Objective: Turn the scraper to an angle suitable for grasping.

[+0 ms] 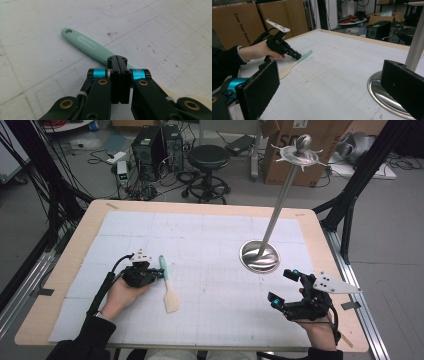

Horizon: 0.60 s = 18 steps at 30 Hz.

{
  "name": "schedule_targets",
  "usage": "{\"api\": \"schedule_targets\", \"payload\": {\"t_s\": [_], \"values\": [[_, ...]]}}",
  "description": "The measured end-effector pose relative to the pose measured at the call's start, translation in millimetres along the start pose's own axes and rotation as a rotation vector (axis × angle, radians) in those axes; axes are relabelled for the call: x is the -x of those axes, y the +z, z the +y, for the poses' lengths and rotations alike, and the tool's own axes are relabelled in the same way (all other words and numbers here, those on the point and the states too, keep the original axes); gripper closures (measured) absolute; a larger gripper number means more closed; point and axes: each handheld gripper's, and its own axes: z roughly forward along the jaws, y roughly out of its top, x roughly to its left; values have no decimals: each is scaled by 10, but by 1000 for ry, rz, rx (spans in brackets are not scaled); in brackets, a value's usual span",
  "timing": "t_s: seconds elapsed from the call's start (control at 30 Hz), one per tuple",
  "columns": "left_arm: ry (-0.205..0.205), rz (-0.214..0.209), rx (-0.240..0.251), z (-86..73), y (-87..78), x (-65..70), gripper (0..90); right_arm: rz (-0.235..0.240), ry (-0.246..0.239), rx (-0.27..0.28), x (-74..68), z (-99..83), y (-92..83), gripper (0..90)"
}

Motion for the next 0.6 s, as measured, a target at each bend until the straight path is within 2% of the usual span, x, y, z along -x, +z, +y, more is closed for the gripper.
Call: {"api": "schedule_targets", "payload": {"t_s": [0.07, 0.13, 0.27, 0.3, 0.37, 0.4, 0.47, 0.53, 0.6], "values": [[22, -16, 6, 10, 36, 57, 900, 1, 1, -3, 1, -1, 12, 13], [53, -13, -2, 42, 70, 131, 899, 1, -3, -3, 6, -1, 22, 13], [51, -18, -7, 56, 60, 176, 899, 6, -3, -5, 0, 8, 29, 12], [44, -22, 8, 74, 19, 199, 899, 6, -5, -2, 3, 13, 28, 12], [15, -60, 26, 103, -22, 221, 899, 9, -5, 0, 9, 18, 27, 13], [15, -60, 26, 103, -22, 221, 899, 9, -2, 0, 10, 18, 29, 12], [28, -45, 41, 124, -28, 265, 897, 10, -1, -2, 16, 11, 39, 13], [44, -70, 30, 124, -6, 309, 897, 11, -4, -3, 20, 7, 46, 13], [67, -78, 16, 114, 34, 357, 897, 16, -1, -12, 10, 2, 60, 13]]}}
